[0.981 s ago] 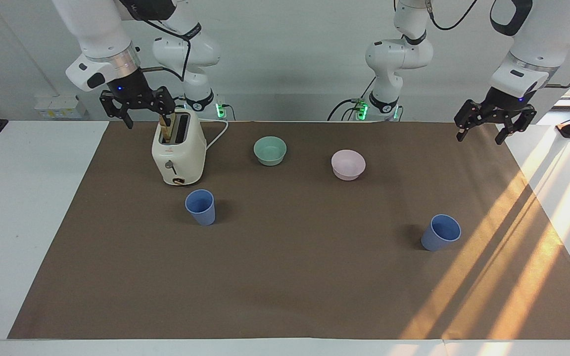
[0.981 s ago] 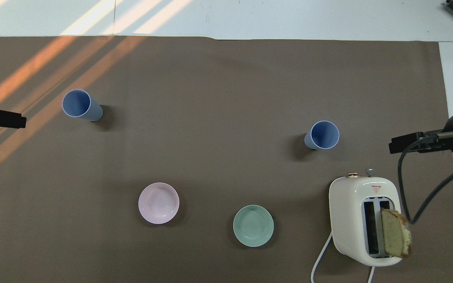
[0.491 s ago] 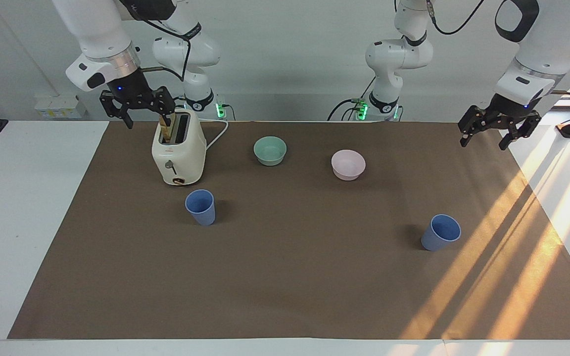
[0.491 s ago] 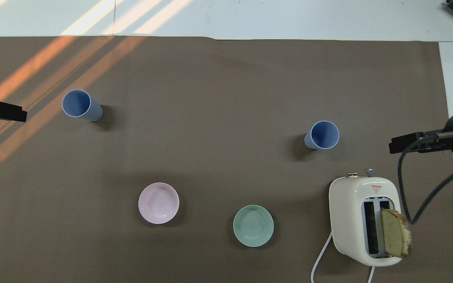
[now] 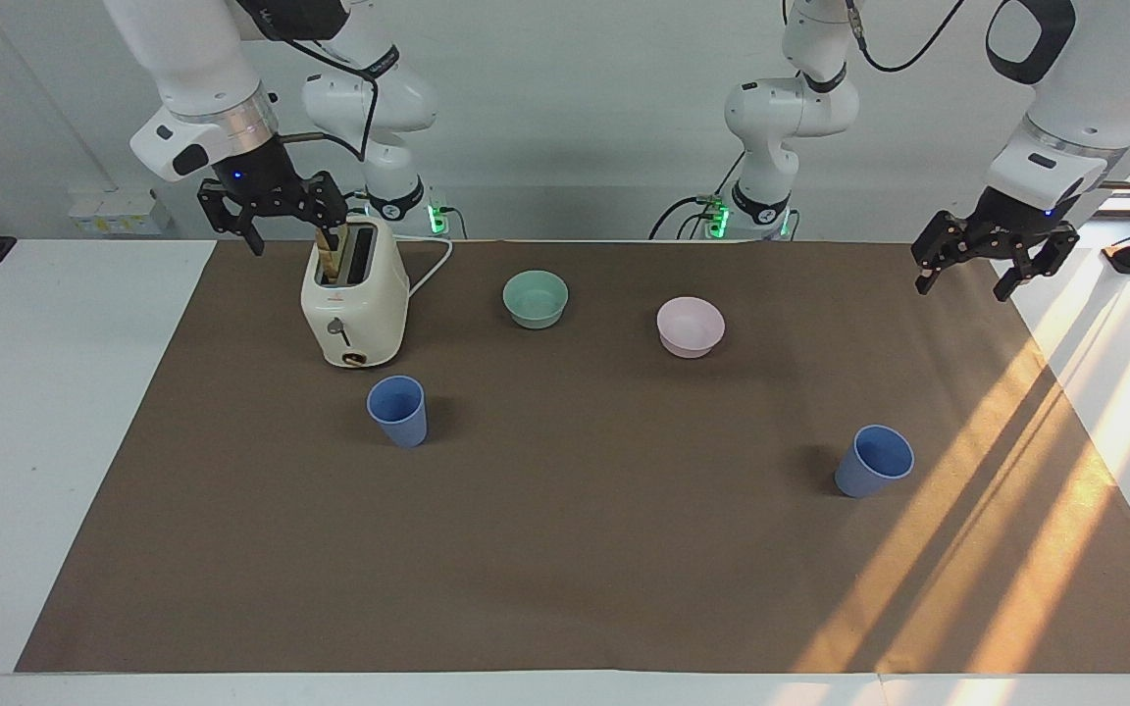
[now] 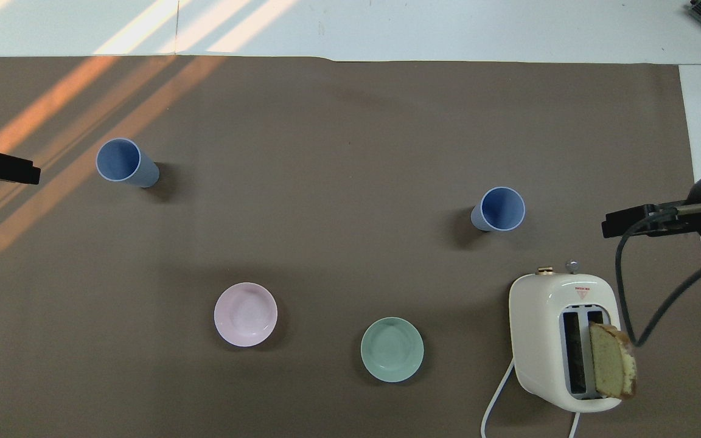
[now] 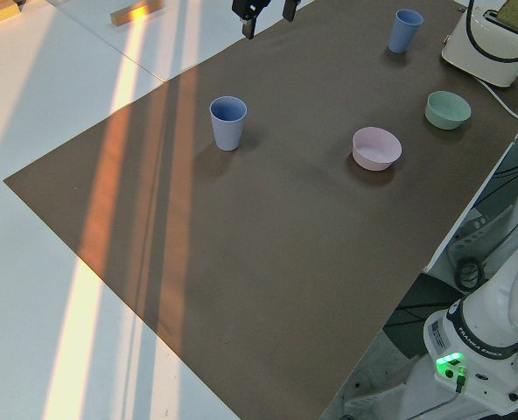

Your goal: Stack blue cups with both arms

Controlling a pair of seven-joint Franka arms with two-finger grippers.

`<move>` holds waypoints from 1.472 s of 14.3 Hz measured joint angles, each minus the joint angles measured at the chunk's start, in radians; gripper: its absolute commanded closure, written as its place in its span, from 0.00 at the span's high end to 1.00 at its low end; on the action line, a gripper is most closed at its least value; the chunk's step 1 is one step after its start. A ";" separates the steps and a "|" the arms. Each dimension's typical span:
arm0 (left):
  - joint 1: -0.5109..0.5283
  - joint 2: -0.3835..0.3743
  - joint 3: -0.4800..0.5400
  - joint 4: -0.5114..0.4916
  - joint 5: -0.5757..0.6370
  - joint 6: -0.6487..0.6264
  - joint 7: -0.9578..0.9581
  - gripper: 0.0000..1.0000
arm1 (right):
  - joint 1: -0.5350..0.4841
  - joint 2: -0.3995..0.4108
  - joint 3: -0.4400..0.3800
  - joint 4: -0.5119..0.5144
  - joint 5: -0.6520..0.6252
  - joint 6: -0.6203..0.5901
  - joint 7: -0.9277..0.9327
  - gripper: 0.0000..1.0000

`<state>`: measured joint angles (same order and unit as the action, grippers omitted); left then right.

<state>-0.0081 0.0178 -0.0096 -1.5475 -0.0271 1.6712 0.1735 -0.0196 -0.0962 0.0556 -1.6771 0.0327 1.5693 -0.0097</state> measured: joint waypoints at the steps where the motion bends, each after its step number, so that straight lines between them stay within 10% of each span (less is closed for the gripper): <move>1: 0.000 0.000 0.000 0.000 -0.002 0.000 0.000 1.00 | 0.000 0.000 0.000 0.000 0.000 0.000 0.000 1.00; 8: 0.000 0.042 0.001 0.001 -0.015 0.011 0.003 1.00 | 0.000 0.000 0.000 0.000 0.000 0.000 0.000 1.00; 21: 0.024 0.341 0.007 0.008 -0.031 0.330 0.062 1.00 | 0.000 0.000 0.000 0.000 0.000 0.000 0.000 1.00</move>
<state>0.0162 0.3591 -0.0027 -1.5393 -0.0578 2.0009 0.2356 -0.0196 -0.0962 0.0556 -1.6771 0.0327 1.5693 -0.0097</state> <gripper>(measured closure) 0.000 0.000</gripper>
